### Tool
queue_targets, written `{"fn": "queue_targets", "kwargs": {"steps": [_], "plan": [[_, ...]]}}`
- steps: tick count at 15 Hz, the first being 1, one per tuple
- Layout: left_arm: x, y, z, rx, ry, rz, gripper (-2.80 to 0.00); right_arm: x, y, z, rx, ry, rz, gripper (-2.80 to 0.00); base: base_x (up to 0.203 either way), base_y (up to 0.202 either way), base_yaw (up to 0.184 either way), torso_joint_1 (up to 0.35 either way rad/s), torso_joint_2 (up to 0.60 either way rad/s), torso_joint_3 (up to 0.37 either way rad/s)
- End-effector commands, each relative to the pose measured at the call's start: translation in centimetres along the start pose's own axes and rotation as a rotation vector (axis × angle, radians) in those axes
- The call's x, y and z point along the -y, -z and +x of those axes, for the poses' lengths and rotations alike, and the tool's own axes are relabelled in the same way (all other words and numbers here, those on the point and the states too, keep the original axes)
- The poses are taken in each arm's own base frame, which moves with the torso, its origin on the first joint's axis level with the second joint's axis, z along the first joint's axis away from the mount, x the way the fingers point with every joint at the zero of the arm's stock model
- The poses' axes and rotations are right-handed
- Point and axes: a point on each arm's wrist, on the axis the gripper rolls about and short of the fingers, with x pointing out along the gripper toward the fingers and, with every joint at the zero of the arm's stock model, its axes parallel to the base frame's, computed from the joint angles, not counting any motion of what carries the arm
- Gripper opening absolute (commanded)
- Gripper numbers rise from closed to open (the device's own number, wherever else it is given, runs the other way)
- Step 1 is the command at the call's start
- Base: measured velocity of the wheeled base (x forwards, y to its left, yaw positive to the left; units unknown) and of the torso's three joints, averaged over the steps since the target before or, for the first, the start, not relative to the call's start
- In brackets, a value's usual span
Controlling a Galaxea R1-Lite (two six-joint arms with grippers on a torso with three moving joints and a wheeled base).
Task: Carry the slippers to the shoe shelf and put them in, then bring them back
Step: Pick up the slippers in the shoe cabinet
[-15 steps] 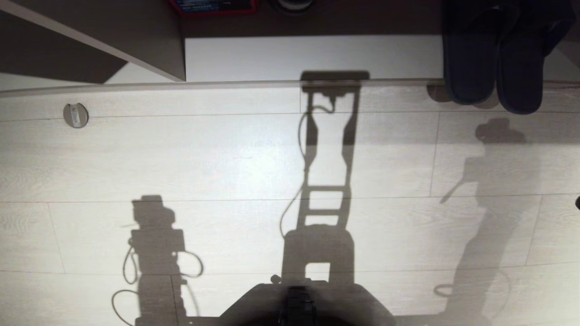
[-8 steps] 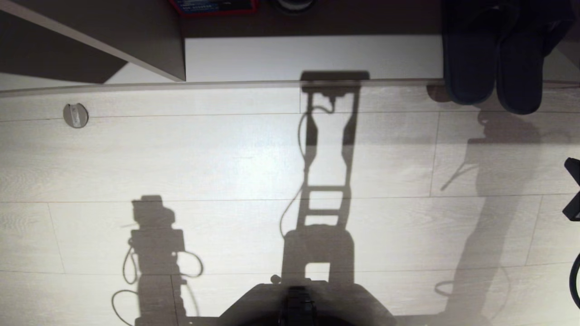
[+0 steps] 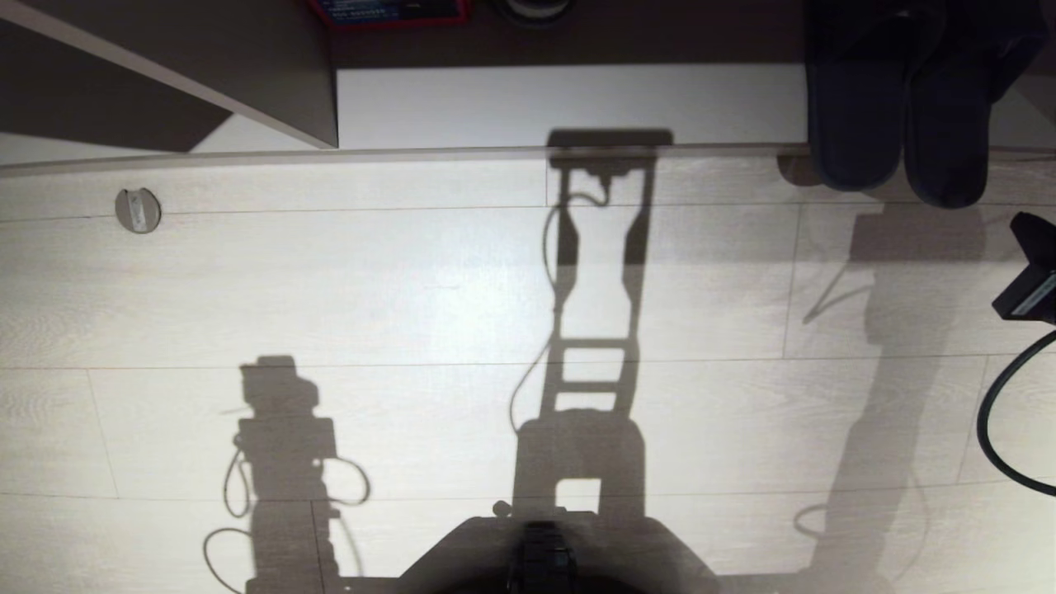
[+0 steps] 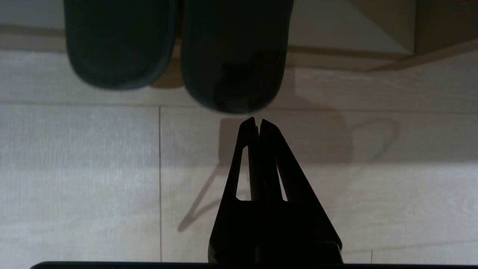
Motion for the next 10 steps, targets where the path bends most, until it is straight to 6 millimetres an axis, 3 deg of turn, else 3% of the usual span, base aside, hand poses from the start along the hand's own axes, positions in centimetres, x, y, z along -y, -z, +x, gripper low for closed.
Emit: {"fn": "queue_targets", "kwargs": {"steps": [1,5,10], "plan": [[0.0,0.0,0.0,0.001,-0.001,-0.001,-2.80,-0.2,0.6,1.4,0.001,-0.006,0.003,-2.80,0.000,0.000,0.000,0.000,0.00,0.000],[0.0,0.0,0.0,0.001,-0.001,-0.001,-2.80,-0.8,-0.1,3.8,0.099,-0.004,0.028,-2.80,0.000,0.000,0.000,0.000,0.00,0.000],[0.0,0.0,0.0,0.001,-0.001,-0.001,-2.80,-1.4,-0.8,4.8,0.154,0.031,0.067,-2.80,0.000,0.000,0.000,0.000,0.00,0.000]]}}
